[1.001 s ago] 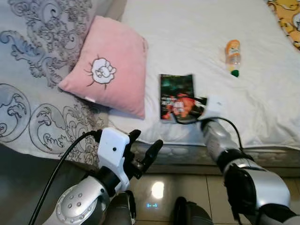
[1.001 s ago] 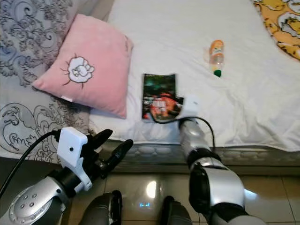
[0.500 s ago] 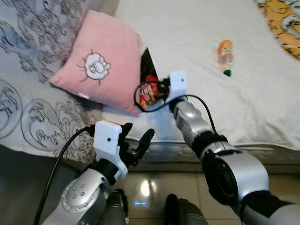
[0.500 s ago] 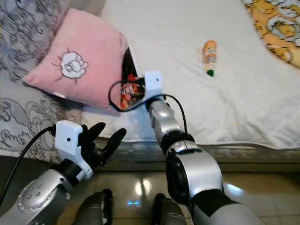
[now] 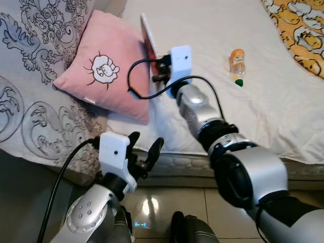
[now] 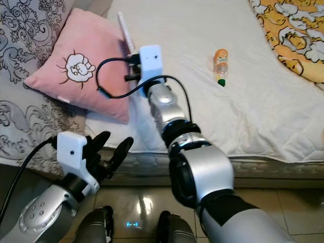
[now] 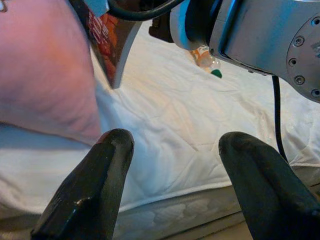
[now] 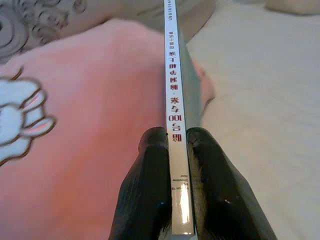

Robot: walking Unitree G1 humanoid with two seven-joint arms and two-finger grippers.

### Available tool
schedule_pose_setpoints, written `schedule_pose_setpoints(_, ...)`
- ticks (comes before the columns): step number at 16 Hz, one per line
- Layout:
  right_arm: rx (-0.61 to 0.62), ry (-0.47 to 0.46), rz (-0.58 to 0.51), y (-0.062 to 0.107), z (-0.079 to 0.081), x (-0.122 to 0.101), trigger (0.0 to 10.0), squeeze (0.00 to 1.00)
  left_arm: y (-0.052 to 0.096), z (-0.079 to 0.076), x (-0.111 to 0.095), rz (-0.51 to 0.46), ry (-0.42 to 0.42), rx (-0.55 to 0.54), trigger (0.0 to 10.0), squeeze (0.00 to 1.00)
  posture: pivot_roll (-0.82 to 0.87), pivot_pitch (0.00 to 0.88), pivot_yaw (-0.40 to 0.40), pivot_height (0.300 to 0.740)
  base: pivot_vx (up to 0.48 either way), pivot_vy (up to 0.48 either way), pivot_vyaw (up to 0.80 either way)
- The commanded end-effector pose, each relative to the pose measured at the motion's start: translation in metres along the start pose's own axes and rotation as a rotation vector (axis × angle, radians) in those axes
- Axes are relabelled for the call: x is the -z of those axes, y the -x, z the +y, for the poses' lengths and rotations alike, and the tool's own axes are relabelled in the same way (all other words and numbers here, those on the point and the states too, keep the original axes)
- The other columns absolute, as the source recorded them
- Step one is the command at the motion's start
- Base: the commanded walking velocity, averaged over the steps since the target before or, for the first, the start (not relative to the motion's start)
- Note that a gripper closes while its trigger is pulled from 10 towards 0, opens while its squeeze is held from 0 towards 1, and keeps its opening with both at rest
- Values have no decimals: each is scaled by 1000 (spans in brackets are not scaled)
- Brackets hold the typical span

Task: Clean up the room

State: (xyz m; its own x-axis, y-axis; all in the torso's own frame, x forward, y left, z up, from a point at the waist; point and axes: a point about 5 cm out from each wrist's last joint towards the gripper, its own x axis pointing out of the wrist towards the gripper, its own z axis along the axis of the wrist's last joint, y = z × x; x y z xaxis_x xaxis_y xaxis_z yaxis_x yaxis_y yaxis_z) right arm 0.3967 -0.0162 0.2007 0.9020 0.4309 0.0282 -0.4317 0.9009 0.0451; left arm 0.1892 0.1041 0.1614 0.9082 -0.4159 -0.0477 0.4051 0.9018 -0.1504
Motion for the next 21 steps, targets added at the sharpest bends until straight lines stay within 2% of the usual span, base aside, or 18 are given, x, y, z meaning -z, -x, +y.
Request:
schedule_pose_setpoints(1, -20, -1, 12, 0, 5, 3, 0, 0, 2, -2, 2, 5, 2, -5, 10000, 0, 447, 169, -131, 740, 0, 0, 0)
schedule_pose_setpoints(4, -18, -29, 6, -2, 8, 0, 0, 0, 4, -3, 2, 2, -3, -9, 10000, 0, 456, 182, -128, 740, 0, 0, 0)
schedule_pose_setpoints(5, 10, -74, 10, 0, 3, 2, 0, 0, 5, -3, 1, 1, -6, -10, 10000, 0, 458, 190, -124, 740, 0, 0, 0)
schedule_pose_setpoints(7, 132, -278, 36, 8, -21, 19, 0, 0, 8, -2, 0, 4, -16, -9, 10000, 0, 461, 201, -116, 740, 0, 0, 0)
schedule_pose_setpoints(9, 222, -340, 84, 18, -37, 38, 0, 0, 9, -2, 0, 8, -23, -6, 10000, 0, 471, 204, -113, 740, 0, 0, 0)
schedule_pose_setpoints(11, 172, -250, 92, 16, -28, 37, 0, 0, 10, 0, 1, 12, -29, -9, 10000, 0, 466, 196, -110, 740, 0, 0, 0)
schedule_pose_setpoints(12, 89, -170, 77, 9, -13, 27, 0, 0, 9, 2, 1, 11, -32, -10, 10000, 0, 461, 188, -112, 740, 0, 0, 0)
schedule_pose_setpoints(13, 56, -141, 71, 7, -6, 24, 0, 0, 8, 2, 1, 10, -33, -10, 10000, 0, 459, 186, -113, 740, 0, 0, 0)
schedule_pose_setpoints(15, -99, -54, 8, -2, 23, 1, 0, 0, 4, 3, 1, 4, -38, -7, 10000, 0, 444, 175, -118, 740, 0, 0, 0)
schedule_pose_setpoints(17, -202, -27, -69, -8, 43, -23, 0, 0, 2, 3, 1, 0, -39, 0, 10000, 0, 440, 172, -119, 740, 0, 0, 0)
schedule_pose_setpoints(19, -173, -43, -100, -11, 39, -35, 0, 0, 1, 1, 0, -2, -35, 11, 10000, 0, 442, 177, -120, 740, 0, 0, 0)
schedule_pose_setpoints(20, -92, -64, -88, -10, 24, -32, 0, 0, 2, -4, 1, 3, -20, 40, 10000, 0, 447, 186, -120, 740, 0, 0, 0)
schedule_pose_setpoints(21, -73, -71, -83, -9, 20, -31, 0, 0, 3, -6, 1, 5, -16, 48, 10000, 0, 447, 188, -120, 740, 0, 0, 0)
